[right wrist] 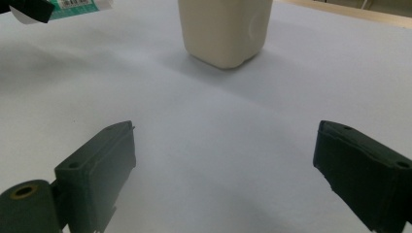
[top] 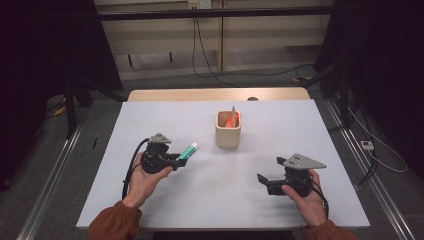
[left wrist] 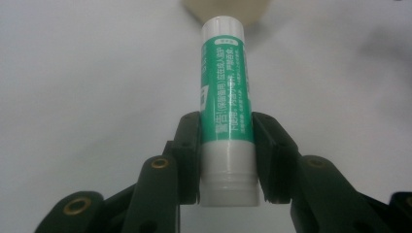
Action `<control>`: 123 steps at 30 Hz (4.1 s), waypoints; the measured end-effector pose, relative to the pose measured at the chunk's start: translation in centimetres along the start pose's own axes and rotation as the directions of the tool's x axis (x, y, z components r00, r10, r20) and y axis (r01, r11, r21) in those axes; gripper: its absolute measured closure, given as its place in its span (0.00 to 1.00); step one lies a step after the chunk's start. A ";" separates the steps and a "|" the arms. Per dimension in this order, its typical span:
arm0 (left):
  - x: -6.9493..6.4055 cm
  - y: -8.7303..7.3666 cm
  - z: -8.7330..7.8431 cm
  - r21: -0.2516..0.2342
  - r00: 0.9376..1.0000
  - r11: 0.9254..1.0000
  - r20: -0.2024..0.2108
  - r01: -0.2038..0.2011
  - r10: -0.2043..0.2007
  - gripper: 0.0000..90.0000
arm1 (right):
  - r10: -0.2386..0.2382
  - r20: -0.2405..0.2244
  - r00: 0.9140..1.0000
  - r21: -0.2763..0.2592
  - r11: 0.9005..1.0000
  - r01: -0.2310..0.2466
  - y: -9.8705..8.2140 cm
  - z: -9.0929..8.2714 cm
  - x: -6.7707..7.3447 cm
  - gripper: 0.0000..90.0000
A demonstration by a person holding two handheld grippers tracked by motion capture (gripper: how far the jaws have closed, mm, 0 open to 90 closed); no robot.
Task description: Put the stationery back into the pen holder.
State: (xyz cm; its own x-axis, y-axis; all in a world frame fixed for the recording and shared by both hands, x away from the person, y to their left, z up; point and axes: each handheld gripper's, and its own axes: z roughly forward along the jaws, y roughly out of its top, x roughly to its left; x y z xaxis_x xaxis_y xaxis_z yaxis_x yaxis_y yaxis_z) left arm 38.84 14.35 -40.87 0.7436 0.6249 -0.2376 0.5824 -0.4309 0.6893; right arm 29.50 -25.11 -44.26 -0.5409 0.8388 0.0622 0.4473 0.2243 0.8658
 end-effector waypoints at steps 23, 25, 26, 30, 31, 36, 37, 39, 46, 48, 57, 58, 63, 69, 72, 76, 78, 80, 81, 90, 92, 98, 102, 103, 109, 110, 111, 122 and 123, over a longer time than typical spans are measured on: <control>-4.0 1.7 0.2 0.125 0.965 0.969 0.177 -0.215 0.191 0.73 | -0.176 -0.142 0.974 -0.047 0.984 0.171 1.7 2.8 4.7 0.09; -4.3 1.8 0.4 0.139 0.962 0.964 0.185 -0.227 0.200 0.73 | -0.201 -0.152 0.968 -0.051 0.979 0.196 2.1 3.1 5.1 0.08; -4.4 1.9 0.6 0.141 0.961 0.962 0.189 -0.232 0.204 0.73 | -0.213 -0.151 0.965 -0.053 0.977 0.207 2.2 3.2 5.4 0.08; -5.0 2.5 0.9 0.155 0.954 0.955 0.205 -0.253 0.219 0.73 | -0.268 -0.159 0.950 -0.054 0.963 0.263 2.9 3.6 6.3 0.09; -5.2 2.6 0.9 0.167 0.954 0.950 0.188 -0.264 0.232 0.73 | -0.288 -0.157 0.945 -0.053 0.957 0.284 3.0 3.7 6.6 0.09; -5.4 2.6 1.2 0.180 0.947 0.942 0.212 -0.282 0.242 0.73 | -0.440 -0.115 0.891 -0.039 0.898 0.438 3.5 4.1 7.7 0.15; -5.3 2.7 1.2 0.187 0.942 0.938 0.222 -0.293 0.251 0.73 | -0.464 -0.113 0.879 -0.037 0.886 0.463 3.5 4.2 7.8 0.17; -5.6 2.8 1.2 0.191 0.943 0.938 0.221 -0.290 0.247 0.73 | -0.492 -0.109 0.864 -0.032 0.870 0.492 3.5 4.4 8.0 0.18; -6.0 3.6 1.9 0.210 0.943 0.932 0.219 -0.297 0.251 0.73 | -0.626 -0.061 0.777 -0.039 0.779 0.625 4.0 4.8 9.4 0.28; -6.2 3.8 2.0 0.214 0.944 0.931 0.218 -0.294 0.248 0.73 | -0.651 -0.056 0.757 -0.050 0.759 0.649 4.1 4.9 9.8 0.33; -6.7 4.3 2.6 0.228 0.943 0.929 0.232 -0.290 0.238 0.73 | -0.763 0.027 0.645 -0.040 0.644 0.764 3.7 5.1 10.8 0.41; -6.8 4.3 2.7 0.232 0.942 0.927 0.234 -0.294 0.240 0.73 | -0.772 0.033 0.635 -0.038 0.634 0.772 3.8 5.1 10.8 0.42; -7.0 4.6 2.9 0.238 0.942 0.926 0.239 -0.292 0.236 0.73 | -0.812 0.044 0.583 -0.034 0.582 0.813 3.6 5.5 11.2 0.48; -7.3 4.8 3.2 0.246 0.940 0.922 0.244 -0.299 0.240 0.73 | -0.841 0.056 0.539 -0.038 0.537 0.843 3.5 5.6 11.4 0.51; -7.4 4.7 3.4 0.248 0.938 0.921 0.249 -0.302 0.241 0.73 | -0.850 0.056 0.523 -0.044 0.522 0.852 3.5 5.6 11.5 0.53; -7.5 4.7 3.5 0.246 0.938 0.921 0.247 -0.302 0.241 0.73 | -0.854 0.051 0.517 -0.048 0.515 0.856 3.3 5.6 11.7 0.59; -7.5 4.7 3.5 0.240 0.942 0.927 0.244 -0.287 0.229 0.73 | -0.865 0.035 0.501 -0.045 0.500 0.865 3.4 5.6 11.6 0.65; -7.5 4.7 3.6 0.238 0.942 0.928 0.244 -0.288 0.230 0.73 | -0.862 0.045 0.506 -0.047 0.504 0.863 3.2 5.6 11.8 0.66; -7.5 4.7 3.6 0.238 0.944 0.929 0.241 -0.284 0.227 0.73 | -0.865 0.037 0.501 -0.046 0.499 0.865 3.2 5.6 11.8 0.67; -7.1 4.4 3.6 0.202 0.946 0.943 0.242 -0.264 0.213 0.71 | -0.874 0.008 0.485 -0.047 0.484 0.874 2.9 5.8 11.7 0.75; -6.9 4.3 3.7 0.194 0.954 0.951 0.229 -0.241 0.195 0.65 | -0.872 0.001 0.490 -0.044 0.489 0.871 3.0 5.8 11.5 0.75; -6.2 4.1 3.3 0.140 0.959 0.960 0.184 -0.242 0.215 0.41 | -0.851 0.001 0.525 -0.043 0.524 0.851 3.0 5.8 10.7 0.75; -5.8 3.8 3.1 0.091 0.968 0.968 0.114 -0.235 0.225 0.19 | -0.815 0.003 0.580 -0.012 0.580 0.815 2.9 5.6 9.9 0.75; -5.6 3.8 3.0 0.077 0.969 0.970 0.109 -0.232 0.223 0.17 | -0.802 0.006 0.598 -0.011 0.598 0.802 2.9 5.6 9.7 0.75; -4.4 2.9 2.3 0.023 0.979 0.980 0.055 -0.198 0.196 0.08 | -0.685 0.012 0.729 -0.012 0.729 0.685 3.4 5.1 7.6 0.75; -4.2 2.6 2.2 0.005 0.981 0.982 0.045 -0.187 0.187 0.08 | -0.660 0.010 0.751 -0.018 0.751 0.660 3.5 5.1 7.3 0.75; -3.9 2.4 2.0 -0.008 0.983 0.984 0.043 -0.176 0.176 0.08 | -0.634 0.009 0.773 -0.029 0.772 0.634 3.6 5.0 7.1 0.75; -2.0 -1.2 0.3 -0.092 0.989 0.985 -0.040 -0.144 0.141 0.07 | -0.326 -0.039 0.944 -0.144 0.937 0.318 5.1 4.6 4.5 0.75; -1.9 -1.6 0.2 -0.109 0.988 0.982 -0.050 -0.154 0.149 0.07 | -0.300 -0.042 0.953 -0.154 0.944 0.291 5.3 4.6 4.1 0.75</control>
State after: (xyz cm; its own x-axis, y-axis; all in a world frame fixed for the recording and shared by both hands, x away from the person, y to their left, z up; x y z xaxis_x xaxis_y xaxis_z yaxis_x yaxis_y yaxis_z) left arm 36.57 13.77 -41.66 0.8046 0.5858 -0.0975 0.4219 -0.4483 0.7880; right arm 32.95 -18.20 -41.72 -0.6797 0.7111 -0.1799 0.1552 0.3792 0.9122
